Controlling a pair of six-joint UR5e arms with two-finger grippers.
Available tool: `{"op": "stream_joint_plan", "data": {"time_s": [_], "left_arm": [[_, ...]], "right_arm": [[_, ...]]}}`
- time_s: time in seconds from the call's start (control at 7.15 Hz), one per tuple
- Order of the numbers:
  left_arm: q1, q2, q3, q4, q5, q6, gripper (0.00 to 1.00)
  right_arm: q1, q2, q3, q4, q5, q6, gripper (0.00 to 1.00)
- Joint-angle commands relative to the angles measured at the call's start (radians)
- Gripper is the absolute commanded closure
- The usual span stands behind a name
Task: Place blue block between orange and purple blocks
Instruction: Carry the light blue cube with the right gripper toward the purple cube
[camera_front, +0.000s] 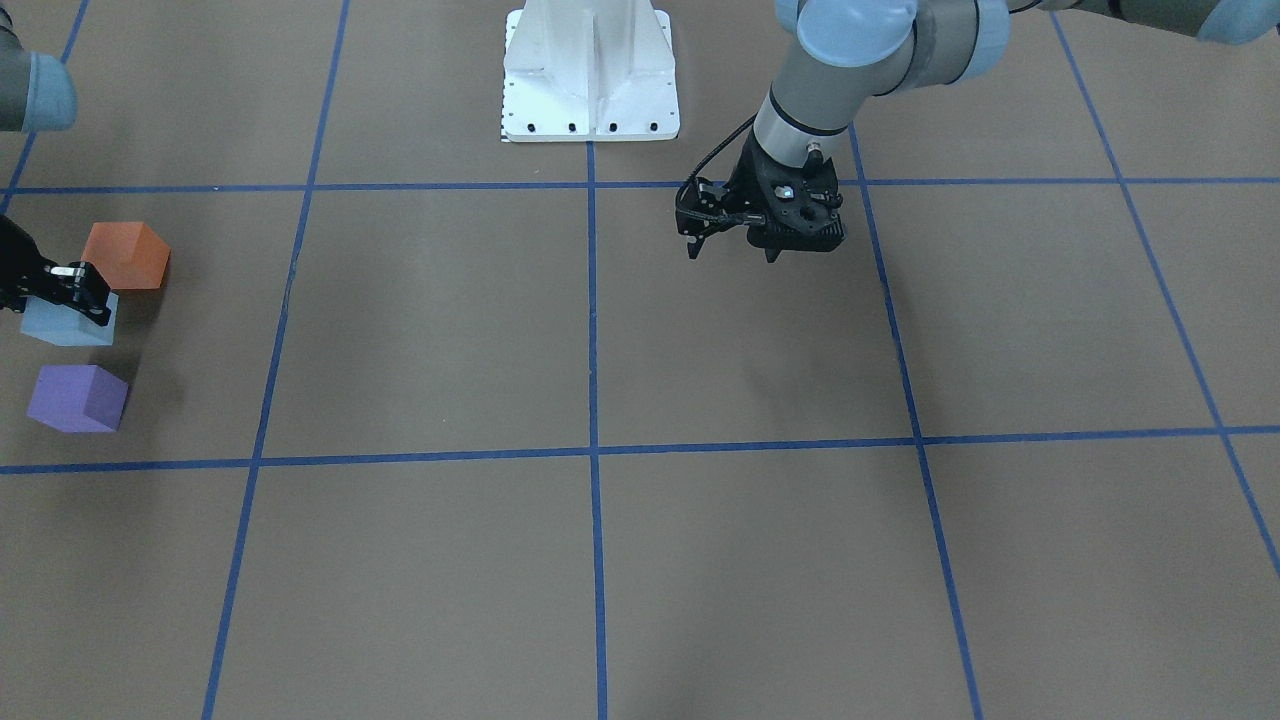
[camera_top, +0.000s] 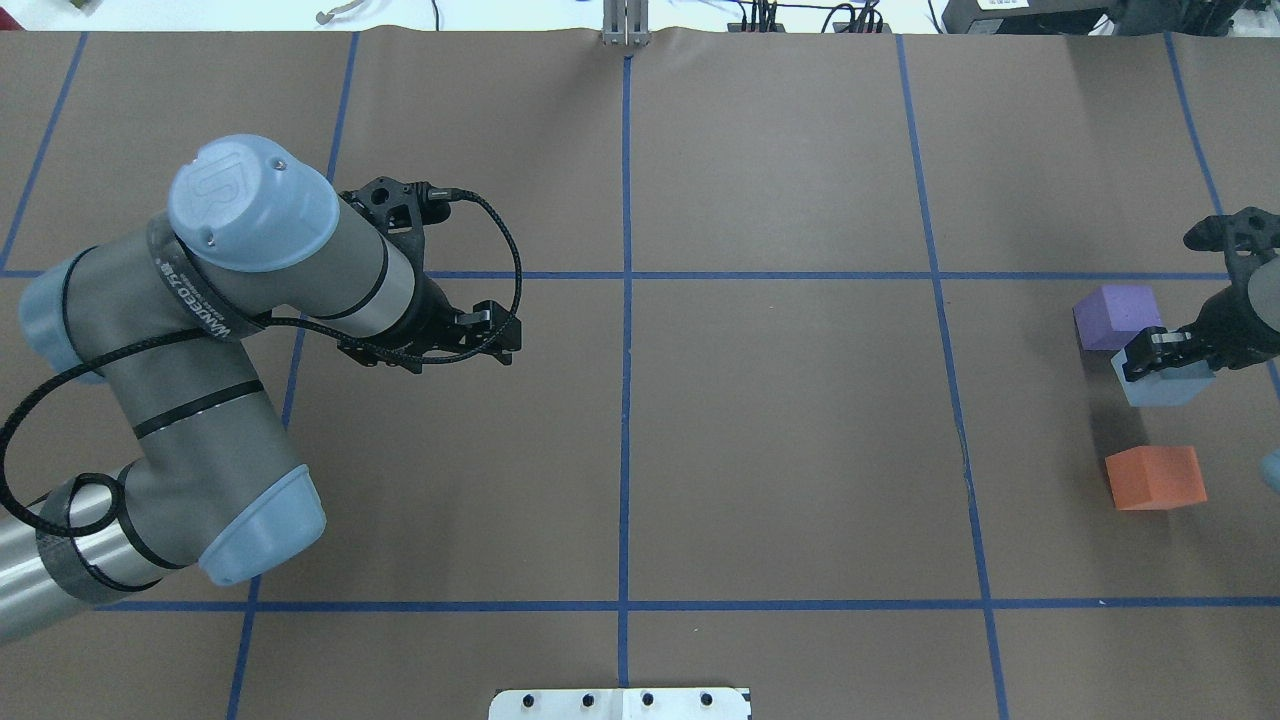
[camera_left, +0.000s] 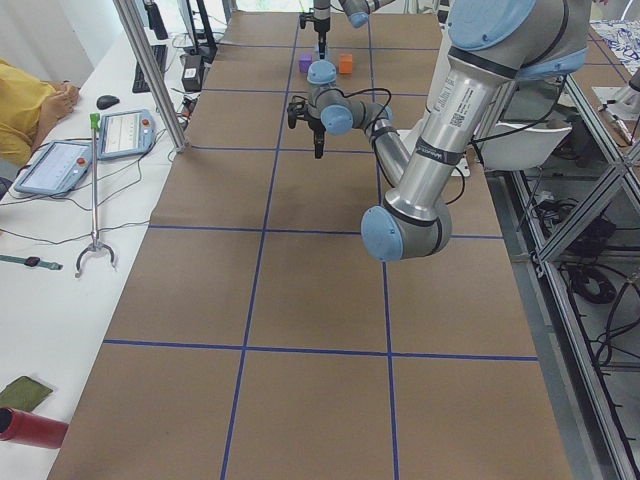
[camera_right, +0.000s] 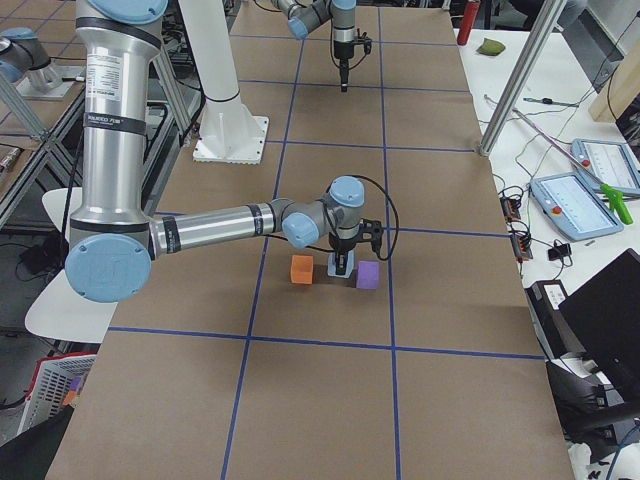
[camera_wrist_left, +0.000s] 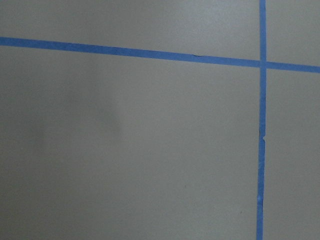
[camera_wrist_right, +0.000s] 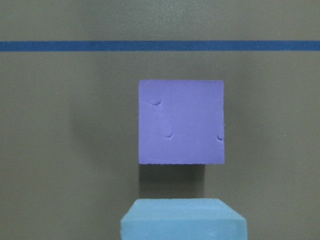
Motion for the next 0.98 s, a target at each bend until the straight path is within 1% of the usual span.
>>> {"op": "stream_joint_plan", "data": {"time_s": [0.0,0.56,0.84], "left_arm": [[0.000,0.001,-0.004,0.000,0.000,0.000,0.00],[0.000,0.003,-0.004,0.002,0.000,-0.002,0.01],[0.000,0.003,-0.004,0.002,0.000,-0.002,0.00]], "right_arm": [[-0.021,0.001,-0.009,0.000,0.000,0.000,1.00],[-0.039,0.016,-0.055,0.000,0.000,0.002,1.00],[-0.070,0.045,-0.073,0.001,-0.005,0.089,1.00]]}}
